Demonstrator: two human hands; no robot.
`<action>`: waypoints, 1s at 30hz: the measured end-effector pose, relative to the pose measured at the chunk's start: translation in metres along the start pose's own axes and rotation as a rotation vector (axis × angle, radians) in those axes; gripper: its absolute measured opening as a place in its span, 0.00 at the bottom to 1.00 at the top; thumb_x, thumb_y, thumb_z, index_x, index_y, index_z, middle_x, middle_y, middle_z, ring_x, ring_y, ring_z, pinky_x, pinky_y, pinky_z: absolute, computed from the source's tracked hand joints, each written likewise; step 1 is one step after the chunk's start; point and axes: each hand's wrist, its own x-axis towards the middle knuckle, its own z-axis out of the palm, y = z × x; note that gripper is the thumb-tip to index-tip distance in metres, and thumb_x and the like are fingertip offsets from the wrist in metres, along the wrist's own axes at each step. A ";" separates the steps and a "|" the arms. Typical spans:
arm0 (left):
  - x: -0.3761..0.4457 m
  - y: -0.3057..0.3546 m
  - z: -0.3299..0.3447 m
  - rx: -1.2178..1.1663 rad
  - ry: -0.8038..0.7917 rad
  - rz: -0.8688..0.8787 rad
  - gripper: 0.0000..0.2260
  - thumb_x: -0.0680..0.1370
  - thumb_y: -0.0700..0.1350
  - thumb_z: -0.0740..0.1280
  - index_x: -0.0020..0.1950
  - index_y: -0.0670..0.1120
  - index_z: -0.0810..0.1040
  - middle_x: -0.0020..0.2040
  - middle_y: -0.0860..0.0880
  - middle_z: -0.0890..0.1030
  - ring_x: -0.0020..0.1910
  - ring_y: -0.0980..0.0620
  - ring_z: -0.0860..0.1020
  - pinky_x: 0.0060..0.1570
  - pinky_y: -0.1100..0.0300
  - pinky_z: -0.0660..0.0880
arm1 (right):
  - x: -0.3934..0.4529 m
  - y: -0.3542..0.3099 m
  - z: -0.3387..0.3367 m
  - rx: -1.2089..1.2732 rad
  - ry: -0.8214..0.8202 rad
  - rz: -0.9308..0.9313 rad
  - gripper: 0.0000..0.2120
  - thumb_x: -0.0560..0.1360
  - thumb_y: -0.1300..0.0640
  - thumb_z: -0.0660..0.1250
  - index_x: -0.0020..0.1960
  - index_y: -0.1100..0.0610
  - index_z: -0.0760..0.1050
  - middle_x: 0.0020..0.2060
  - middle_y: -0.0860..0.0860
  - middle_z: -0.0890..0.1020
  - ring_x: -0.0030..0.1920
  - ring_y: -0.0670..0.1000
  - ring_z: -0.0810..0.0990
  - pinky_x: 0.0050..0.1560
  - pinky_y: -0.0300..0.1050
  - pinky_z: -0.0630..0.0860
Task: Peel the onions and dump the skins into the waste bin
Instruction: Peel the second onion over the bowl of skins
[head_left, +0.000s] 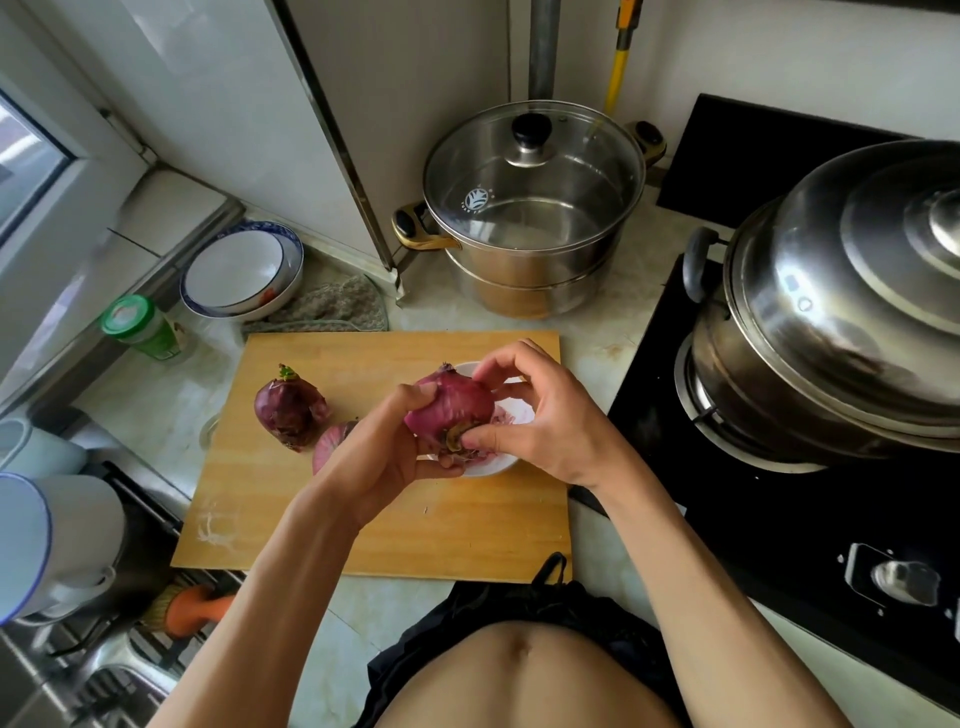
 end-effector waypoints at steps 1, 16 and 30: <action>0.001 -0.001 -0.001 -0.003 0.002 -0.002 0.26 0.66 0.59 0.70 0.58 0.43 0.81 0.49 0.42 0.86 0.41 0.48 0.84 0.41 0.54 0.82 | 0.001 0.000 0.000 -0.012 -0.006 -0.003 0.23 0.64 0.62 0.83 0.53 0.53 0.76 0.52 0.49 0.76 0.55 0.48 0.78 0.59 0.48 0.79; 0.004 -0.005 -0.011 0.024 0.060 0.031 0.29 0.68 0.55 0.71 0.64 0.40 0.78 0.53 0.37 0.85 0.46 0.46 0.85 0.41 0.54 0.83 | 0.003 0.003 0.002 -0.091 -0.020 0.010 0.29 0.65 0.58 0.82 0.62 0.49 0.73 0.58 0.47 0.77 0.57 0.48 0.77 0.57 0.47 0.77; 0.006 -0.001 -0.019 0.249 0.106 0.149 0.22 0.68 0.54 0.74 0.62 0.57 0.83 0.61 0.45 0.84 0.60 0.41 0.83 0.56 0.43 0.81 | 0.005 0.003 0.003 -0.242 -0.038 -0.013 0.28 0.65 0.59 0.81 0.60 0.49 0.74 0.57 0.45 0.73 0.59 0.42 0.75 0.61 0.36 0.73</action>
